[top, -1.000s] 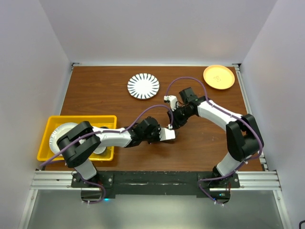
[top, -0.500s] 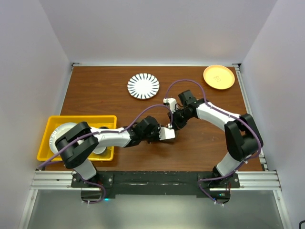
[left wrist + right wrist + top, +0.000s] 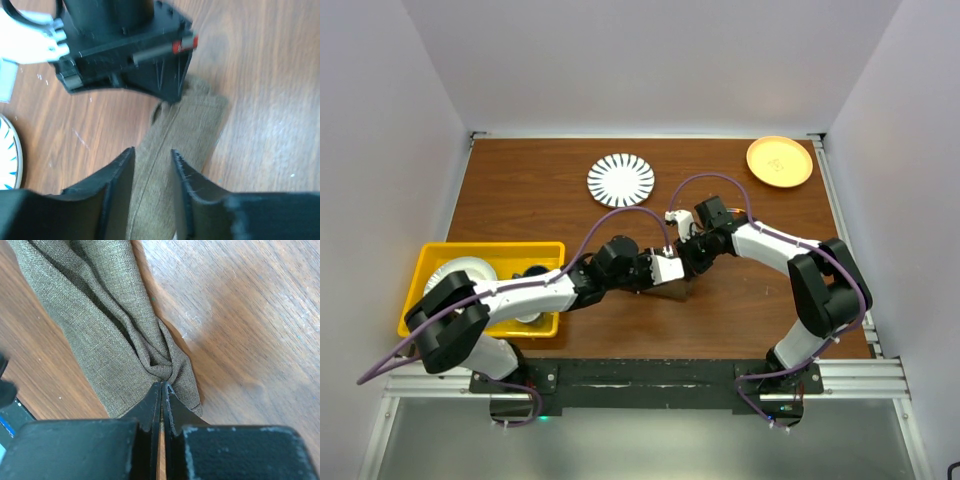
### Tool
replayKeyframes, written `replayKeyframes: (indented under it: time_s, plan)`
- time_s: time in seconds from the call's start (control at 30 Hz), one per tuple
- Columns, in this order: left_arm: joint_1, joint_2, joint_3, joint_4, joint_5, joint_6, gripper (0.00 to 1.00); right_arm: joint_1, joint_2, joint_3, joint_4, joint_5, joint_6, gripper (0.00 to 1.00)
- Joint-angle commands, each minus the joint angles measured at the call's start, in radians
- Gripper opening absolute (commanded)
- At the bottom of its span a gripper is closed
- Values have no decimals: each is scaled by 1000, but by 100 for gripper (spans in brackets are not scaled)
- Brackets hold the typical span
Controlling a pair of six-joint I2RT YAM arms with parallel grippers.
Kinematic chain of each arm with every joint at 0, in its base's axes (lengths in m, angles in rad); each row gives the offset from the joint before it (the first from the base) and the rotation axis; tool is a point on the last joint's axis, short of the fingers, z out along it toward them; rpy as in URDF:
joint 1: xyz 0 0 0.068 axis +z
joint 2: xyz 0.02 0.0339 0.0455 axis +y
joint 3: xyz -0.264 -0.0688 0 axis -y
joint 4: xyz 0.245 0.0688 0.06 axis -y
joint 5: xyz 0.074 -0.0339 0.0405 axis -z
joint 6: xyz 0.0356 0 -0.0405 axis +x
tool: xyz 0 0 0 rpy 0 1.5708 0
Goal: Fold the napkin into a case and place the utensils inside
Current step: Stuff the top corner of the smaller-rectangle-folded napkin at the center of the board.
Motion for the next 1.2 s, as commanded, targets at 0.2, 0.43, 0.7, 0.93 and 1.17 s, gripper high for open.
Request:
replayKeyframes:
  time_s: [0.2,0.43,0.7,0.93,1.17]
  plan:
    - [-2,71,-58,269,90,32,1,1,-23,-5,59,19,35,0]
    - [-20,204,-32,332,109,90,0,3,-34,-9,60,14,51,0]
    - [-22,292,4,266,61,111,0,-2,-69,39,-18,-22,62,10]
    - [-24,287,-18,252,76,122,0,-7,-90,113,-67,57,82,15]
    - [-24,293,-12,246,80,118,0,-3,-17,137,-119,97,55,11]
